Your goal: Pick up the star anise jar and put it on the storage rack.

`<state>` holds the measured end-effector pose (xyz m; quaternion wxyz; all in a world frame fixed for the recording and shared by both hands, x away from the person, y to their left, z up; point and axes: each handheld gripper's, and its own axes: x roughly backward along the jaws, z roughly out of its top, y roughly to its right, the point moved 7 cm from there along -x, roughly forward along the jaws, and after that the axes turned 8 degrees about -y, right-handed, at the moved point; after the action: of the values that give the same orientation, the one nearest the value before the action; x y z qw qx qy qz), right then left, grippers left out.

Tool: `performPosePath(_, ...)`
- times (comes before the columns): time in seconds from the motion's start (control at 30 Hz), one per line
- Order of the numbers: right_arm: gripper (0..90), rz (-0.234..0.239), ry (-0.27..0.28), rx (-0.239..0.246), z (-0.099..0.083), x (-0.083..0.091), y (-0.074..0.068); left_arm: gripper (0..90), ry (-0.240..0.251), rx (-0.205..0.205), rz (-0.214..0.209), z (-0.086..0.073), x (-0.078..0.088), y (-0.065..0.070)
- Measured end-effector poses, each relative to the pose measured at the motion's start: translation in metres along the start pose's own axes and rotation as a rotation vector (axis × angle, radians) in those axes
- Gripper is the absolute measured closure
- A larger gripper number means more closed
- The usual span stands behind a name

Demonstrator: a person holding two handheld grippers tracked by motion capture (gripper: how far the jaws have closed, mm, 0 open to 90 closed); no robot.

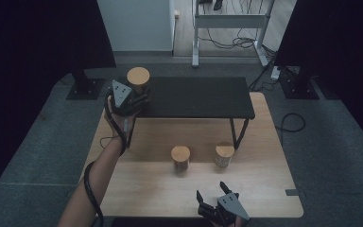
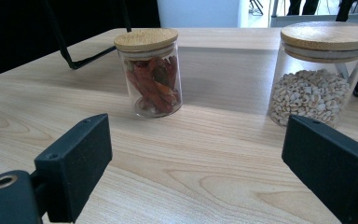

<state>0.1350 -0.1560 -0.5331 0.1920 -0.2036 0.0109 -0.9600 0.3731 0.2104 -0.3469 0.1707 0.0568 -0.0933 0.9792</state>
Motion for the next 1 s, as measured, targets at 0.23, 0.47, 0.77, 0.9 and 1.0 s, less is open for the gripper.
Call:
performPosePath(0.23, 7.7, -0.001, 0.0, -0.001, 0.0, 0.0, 0.001, 26.5, -0.01, -0.001, 0.015, 0.002, -0.006, 0.002)
performPosePath(0.47, 7.6, 0.001, 0.001, -0.001, 0.0, 0.0, 0.001, 26.3, -0.027, 0.025, 0.018, 0.003, -0.011, 0.0)
performPosePath(0.77, 7.6, 0.0, 0.001, -0.001, 0.0, 0.0, 0.001, 25.7, -0.037, 0.053, 0.015, 0.003, -0.016, -0.005)
performPosePath(0.9, 7.6, 0.002, 0.0, 0.001, 0.0, -0.001, 0.0, 25.6, -0.041, 0.066, 0.012, 0.003, -0.015, -0.006)
performPosePath(1.0, 7.7, 0.003, -0.001, 0.004, 0.0, -0.001, 0.0, 25.4, -0.045, 0.074, 0.008, 0.003, -0.015, -0.008)
